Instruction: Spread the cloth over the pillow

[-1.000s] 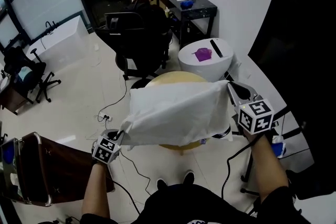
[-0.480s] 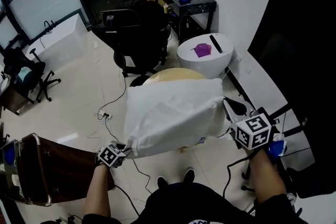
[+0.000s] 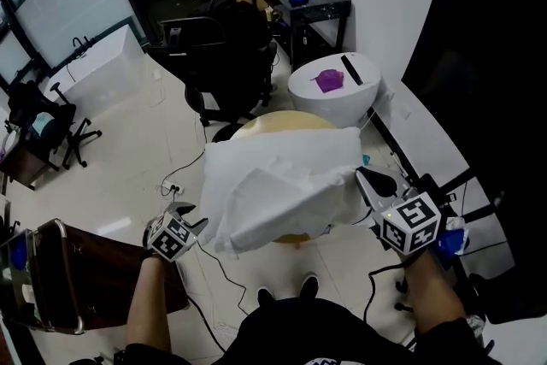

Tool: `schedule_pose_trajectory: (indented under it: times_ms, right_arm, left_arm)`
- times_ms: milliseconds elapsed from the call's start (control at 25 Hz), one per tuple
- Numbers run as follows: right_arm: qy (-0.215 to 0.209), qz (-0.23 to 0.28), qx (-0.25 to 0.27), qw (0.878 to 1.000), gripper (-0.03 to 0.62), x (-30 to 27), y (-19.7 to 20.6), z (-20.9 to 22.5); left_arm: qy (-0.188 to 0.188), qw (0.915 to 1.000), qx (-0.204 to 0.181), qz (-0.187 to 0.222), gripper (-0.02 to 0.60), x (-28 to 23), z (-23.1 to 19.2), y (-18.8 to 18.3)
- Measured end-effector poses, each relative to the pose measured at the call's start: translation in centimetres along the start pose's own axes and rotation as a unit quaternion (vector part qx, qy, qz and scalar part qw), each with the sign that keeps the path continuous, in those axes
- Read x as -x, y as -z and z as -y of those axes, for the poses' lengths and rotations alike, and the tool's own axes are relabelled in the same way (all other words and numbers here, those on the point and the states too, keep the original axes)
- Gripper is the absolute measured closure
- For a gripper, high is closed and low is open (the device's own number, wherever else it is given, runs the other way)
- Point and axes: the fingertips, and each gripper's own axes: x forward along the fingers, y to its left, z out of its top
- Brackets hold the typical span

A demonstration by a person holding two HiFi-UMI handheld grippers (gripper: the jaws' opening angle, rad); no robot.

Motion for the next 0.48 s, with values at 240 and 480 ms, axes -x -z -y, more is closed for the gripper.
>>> schedule_pose_trajectory:
  times_ms: [240,480]
  right_arm:
    - [-0.023,0.003,0.006,1.000,0.583,0.7,0.5,-0.4]
    - [-0.049,0.002,0.010,0.999,0.583,1.1,1.2,-0.8]
  left_arm:
    - [-0.013,0.9890,-0.140,0.047,0.405,-1.1,-1.2,-14.6]
    - [0.027,0.9751,-0.219,0.020,0.405,-7.4,1.2,-22.2]
